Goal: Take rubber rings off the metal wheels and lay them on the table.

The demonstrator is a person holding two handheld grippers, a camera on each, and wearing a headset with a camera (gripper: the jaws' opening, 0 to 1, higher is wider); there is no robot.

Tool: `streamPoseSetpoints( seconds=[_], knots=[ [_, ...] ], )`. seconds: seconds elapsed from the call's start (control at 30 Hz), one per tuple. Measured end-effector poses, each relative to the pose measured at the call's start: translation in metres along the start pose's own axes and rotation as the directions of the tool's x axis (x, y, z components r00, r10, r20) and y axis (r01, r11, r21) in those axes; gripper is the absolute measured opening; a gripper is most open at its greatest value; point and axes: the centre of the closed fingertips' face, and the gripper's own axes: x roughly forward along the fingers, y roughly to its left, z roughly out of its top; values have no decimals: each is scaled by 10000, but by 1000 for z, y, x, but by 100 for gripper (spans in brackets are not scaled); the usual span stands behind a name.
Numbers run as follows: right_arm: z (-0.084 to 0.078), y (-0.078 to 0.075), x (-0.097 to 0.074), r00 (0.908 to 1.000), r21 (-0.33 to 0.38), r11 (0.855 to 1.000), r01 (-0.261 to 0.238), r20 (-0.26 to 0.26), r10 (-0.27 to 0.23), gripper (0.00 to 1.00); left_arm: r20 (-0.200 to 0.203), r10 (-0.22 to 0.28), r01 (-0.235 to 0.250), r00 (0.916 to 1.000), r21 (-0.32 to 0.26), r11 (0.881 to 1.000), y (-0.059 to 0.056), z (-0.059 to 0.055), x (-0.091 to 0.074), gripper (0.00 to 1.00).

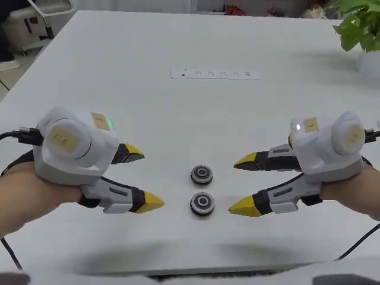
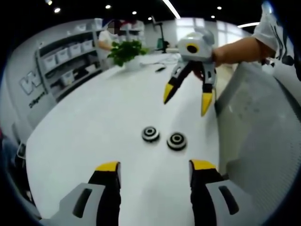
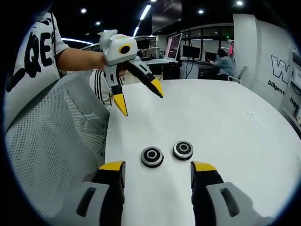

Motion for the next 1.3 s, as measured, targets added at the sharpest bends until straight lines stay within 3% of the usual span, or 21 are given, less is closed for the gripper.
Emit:
streamPoseSetpoints(
  seconds=[1.3],
  knots=[
    [-13,-3,12,9990,-131,9993,-361,-271,358,41,-330,-607,612,9976,159,9980,-5,-3,25,52]
  ],
)
